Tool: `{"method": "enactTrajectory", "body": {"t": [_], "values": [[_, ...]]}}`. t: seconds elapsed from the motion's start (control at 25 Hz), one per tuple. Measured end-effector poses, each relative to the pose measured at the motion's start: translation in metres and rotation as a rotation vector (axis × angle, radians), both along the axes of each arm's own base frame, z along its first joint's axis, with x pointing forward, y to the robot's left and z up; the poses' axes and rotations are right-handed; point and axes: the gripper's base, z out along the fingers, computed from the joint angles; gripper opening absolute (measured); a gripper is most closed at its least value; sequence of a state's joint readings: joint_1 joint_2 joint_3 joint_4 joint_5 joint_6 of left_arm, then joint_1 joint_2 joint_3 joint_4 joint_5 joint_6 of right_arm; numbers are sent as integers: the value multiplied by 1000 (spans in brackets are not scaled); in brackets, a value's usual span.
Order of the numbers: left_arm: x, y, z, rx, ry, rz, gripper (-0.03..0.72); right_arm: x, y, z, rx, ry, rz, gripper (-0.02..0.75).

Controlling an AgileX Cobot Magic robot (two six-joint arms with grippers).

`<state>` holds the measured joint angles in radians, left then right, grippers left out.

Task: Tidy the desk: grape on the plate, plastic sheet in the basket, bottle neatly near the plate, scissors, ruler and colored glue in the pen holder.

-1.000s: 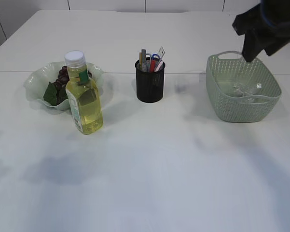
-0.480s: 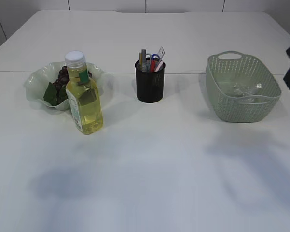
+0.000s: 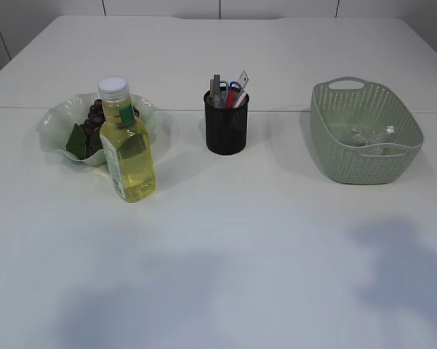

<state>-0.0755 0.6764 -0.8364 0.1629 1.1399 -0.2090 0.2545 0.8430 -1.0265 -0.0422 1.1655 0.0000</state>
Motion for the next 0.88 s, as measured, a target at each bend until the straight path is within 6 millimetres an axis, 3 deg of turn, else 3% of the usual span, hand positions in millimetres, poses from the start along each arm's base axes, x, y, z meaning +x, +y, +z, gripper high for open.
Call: {"method": "enactTrajectory", "body": {"t": [0.44,0.6,0.88], "values": [[-63,5,11,-16,-192,10,449,-116,-29,-1,97,-292,-7,377],[-82,6,-6,-31,-225,6,448,-148,-38,-11,117,-363,-7,377],[-116,5,-38,-73,-300,-6,448,-181,-46,-45,149,-460,-5,377]]}}
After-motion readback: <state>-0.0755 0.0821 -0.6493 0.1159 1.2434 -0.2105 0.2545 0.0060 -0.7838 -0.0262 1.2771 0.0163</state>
